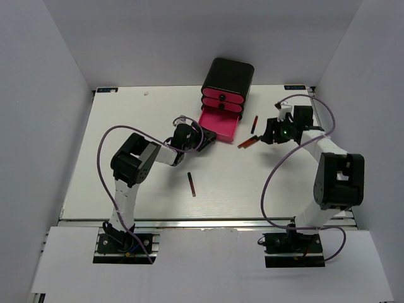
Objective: Organize the makeup
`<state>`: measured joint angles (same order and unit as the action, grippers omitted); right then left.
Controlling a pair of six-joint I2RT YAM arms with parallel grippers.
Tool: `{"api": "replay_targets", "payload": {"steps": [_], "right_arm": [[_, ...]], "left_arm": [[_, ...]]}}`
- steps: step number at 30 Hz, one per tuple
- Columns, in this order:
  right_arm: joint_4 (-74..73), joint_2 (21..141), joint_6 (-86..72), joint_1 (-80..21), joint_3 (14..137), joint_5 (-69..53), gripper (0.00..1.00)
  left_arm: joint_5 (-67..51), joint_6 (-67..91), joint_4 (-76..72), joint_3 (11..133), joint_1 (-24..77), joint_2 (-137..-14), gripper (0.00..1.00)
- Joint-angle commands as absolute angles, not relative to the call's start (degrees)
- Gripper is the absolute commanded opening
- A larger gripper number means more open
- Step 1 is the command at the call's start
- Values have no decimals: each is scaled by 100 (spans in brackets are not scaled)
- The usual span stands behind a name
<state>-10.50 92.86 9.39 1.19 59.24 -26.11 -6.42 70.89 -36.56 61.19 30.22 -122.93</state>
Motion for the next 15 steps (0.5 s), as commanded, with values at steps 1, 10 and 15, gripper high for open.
{"api": "replay_targets", "payload": {"steps": [1, 10, 15], "right_arm": [[-896, 9790, 168, -235, 6722, -1802, 60], [-1178, 11372, -1142, -755, 8542, -679, 62], [-1028, 11724, -1441, -940, 8736, 243, 59]], "left_arm": [[-545, 6856, -3498, 6082, 3023, -11874, 68], [-361, 6321, -2937, 5722, 2945, -11005, 98], [138, 5347, -1701, 5380, 2857, -9767, 98]]}}
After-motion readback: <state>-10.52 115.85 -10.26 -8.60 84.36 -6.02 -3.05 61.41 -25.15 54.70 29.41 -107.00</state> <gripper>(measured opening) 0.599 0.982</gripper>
